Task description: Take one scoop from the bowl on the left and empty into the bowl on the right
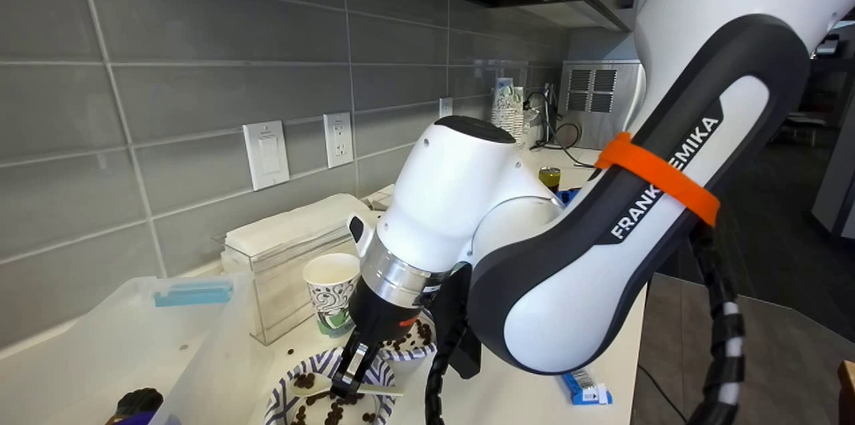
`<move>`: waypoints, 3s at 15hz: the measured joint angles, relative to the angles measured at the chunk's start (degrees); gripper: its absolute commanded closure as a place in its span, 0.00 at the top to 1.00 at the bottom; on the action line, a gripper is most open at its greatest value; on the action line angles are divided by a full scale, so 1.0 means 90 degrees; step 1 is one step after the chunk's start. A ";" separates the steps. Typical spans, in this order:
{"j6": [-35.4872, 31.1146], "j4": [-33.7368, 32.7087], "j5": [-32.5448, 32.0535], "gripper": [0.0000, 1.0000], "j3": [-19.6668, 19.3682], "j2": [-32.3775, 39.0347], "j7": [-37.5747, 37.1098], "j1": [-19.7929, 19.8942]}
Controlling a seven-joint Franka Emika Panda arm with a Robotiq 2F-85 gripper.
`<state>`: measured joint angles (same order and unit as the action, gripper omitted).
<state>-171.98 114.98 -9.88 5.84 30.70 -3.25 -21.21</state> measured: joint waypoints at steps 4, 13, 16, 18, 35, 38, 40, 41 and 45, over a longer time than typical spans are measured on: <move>-0.0361 0.0309 0.0000 0.03 -0.0008 -0.0191 0.0153 -0.0016; -0.0489 0.1695 -0.0030 0.03 -0.0486 -0.1486 0.0103 -0.0274; -0.0275 0.2144 -0.0204 0.03 -0.1127 -0.2018 -0.0106 -0.0549; 0.0125 0.2285 -0.0749 0.03 -0.1680 -0.2264 -0.0403 -0.0770; 0.2453 0.0860 -0.4496 0.03 -0.1634 -0.1544 -0.1577 -0.0715; 0.2895 0.0540 -0.5384 0.03 -0.1244 -0.1296 -0.1764 -0.0521; 0.3147 0.0389 -0.5866 0.03 -0.0990 -0.1169 -0.1772 -0.0432; 0.3266 0.0335 -0.6102 0.03 -0.0861 -0.1119 -0.1769 -0.0397; 0.3836 0.0260 -0.7026 0.03 -0.0439 -0.1028 -0.1662 -0.0298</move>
<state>-137.45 117.32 -73.11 1.89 21.45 -18.21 -23.89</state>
